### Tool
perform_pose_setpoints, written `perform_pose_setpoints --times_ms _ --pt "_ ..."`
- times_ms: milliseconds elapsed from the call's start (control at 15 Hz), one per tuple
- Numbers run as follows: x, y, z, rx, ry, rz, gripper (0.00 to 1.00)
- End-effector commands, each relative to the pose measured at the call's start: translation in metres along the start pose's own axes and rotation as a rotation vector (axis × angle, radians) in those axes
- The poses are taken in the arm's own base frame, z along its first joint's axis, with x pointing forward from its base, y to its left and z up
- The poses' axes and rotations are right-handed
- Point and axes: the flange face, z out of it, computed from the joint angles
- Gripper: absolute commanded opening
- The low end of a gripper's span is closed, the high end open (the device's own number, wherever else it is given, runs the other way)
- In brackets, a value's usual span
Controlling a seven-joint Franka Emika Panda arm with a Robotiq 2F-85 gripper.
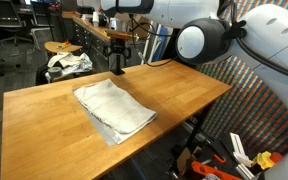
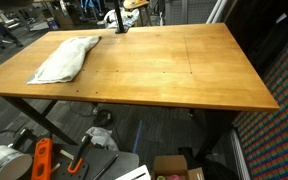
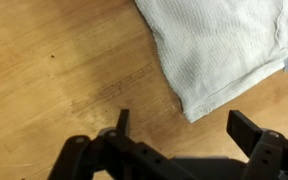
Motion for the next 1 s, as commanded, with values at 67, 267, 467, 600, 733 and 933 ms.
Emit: perform_pose_setpoints --times_ms 67,267,467,600,733,933 --pt "-0.02 -0.017 -0.01 -0.014 -0.025 -0.253 1.0" --pt "-0.023 -0.015 -0.006 -0.012 -0.039 -0.407 1.0" --pt "-0.021 0.001 -0.001 0.016 -0.053 -0.454 1.0" --pt "-0.018 0.019 0.005 0.038 -0.054 -0.447 1.0" --pt "-0.014 0.041 0.01 0.07 -0.053 -0.411 1.0" --pt "-0.013 0.075 0.016 0.146 -0.062 -0.366 1.0"
